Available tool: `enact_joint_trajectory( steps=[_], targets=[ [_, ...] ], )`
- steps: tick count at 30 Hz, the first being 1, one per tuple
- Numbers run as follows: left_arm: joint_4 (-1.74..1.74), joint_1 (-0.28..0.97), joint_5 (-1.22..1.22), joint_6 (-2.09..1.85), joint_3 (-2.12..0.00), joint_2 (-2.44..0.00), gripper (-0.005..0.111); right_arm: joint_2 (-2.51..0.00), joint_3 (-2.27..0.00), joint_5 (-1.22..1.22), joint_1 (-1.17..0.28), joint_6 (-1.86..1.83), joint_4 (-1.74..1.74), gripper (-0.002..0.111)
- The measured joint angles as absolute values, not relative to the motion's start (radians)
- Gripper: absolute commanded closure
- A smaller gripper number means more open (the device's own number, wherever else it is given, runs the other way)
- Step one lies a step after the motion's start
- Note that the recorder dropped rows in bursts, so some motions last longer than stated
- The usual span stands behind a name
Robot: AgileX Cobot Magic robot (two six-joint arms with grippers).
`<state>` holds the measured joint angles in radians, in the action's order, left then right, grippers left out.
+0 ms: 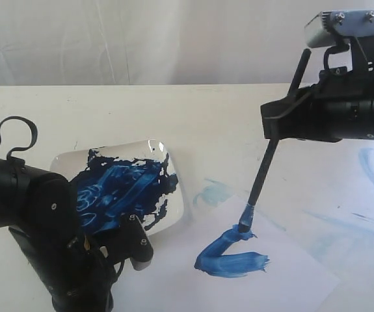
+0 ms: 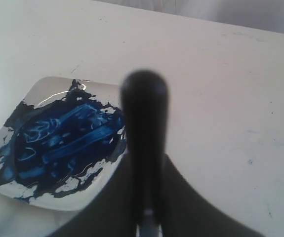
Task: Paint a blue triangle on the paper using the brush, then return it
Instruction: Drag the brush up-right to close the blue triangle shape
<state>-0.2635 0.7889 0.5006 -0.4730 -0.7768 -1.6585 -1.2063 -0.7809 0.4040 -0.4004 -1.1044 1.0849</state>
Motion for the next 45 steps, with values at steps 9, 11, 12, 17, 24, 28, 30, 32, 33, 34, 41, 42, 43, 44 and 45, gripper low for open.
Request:
enact_joint_trajectory(
  steps=[9, 11, 12, 17, 24, 28, 30, 32, 33, 34, 41, 42, 43, 44, 45],
  targets=[
    [-0.264, 0.789, 0.501, -0.473, -0.777, -1.659, 0.107, -1.256, -0.781, 0.365, -0.400, -1.108, 1.095, 0.108],
    [-0.264, 0.789, 0.501, -0.473, -0.777, -1.659, 0.107, -1.256, -0.781, 0.379, -0.400, -1.108, 1.095, 0.108],
    [-0.264, 0.789, 0.501, -0.473, -0.777, -1.659, 0.107, -1.256, -0.781, 0.383, -0.400, -1.108, 1.095, 0.108],
    [-0.264, 0.789, 0.501, -0.473, -0.777, -1.659, 0.107, -1.256, -0.781, 0.408, -0.400, -1.093, 1.063, 0.108],
    [-0.264, 0.789, 0.501, -0.473, -0.777, -1.659, 0.107, -1.252, -0.781, 0.415, -0.400, -0.983, 0.957, 0.108],
    [-0.264, 0.789, 0.501, -0.473, -0.777, -1.659, 0.107, -1.249, -0.781, 0.428, -0.400, -0.962, 0.936, 0.108],
    [-0.264, 0.789, 0.501, -0.473, -0.777, -1.659, 0.107, -1.247, -0.781, 0.432, -0.400, -0.955, 0.929, 0.108],
    [-0.264, 0.789, 0.501, -0.473, -0.777, -1.659, 0.107, -1.247, -0.781, 0.432, -0.400, -0.946, 0.916, 0.108],
    [-0.264, 0.789, 0.501, -0.473, -0.777, -1.659, 0.107, -1.247, -0.783, 0.434, -0.400, -0.941, 0.911, 0.108],
    [-0.264, 0.789, 0.501, -0.473, -0.777, -1.659, 0.107, -1.247, -0.783, 0.436, -0.400, -0.935, 0.904, 0.108],
    [-0.264, 0.789, 0.501, -0.473, -0.777, -1.659, 0.107, -1.223, -0.783, 0.446, -0.400, -0.853, 0.821, 0.108],
    [-0.264, 0.789, 0.501, -0.473, -0.777, -1.659, 0.107, -1.216, -0.783, 0.452, -0.400, -0.839, 0.803, 0.108],
    [-0.264, 0.789, 0.501, -0.473, -0.777, -1.659, 0.107, -1.208, -0.783, 0.456, -0.400, -0.822, 0.782, 0.108],
    [-0.264, 0.789, 0.501, -0.473, -0.777, -1.659, 0.107, -1.200, -0.783, 0.458, -0.400, -0.803, 0.758, 0.108],
    [-0.264, 0.789, 0.501, -0.473, -0.777, -1.659, 0.107, -1.192, -0.783, 0.463, -0.400, -0.785, 0.738, 0.108]
  ],
)
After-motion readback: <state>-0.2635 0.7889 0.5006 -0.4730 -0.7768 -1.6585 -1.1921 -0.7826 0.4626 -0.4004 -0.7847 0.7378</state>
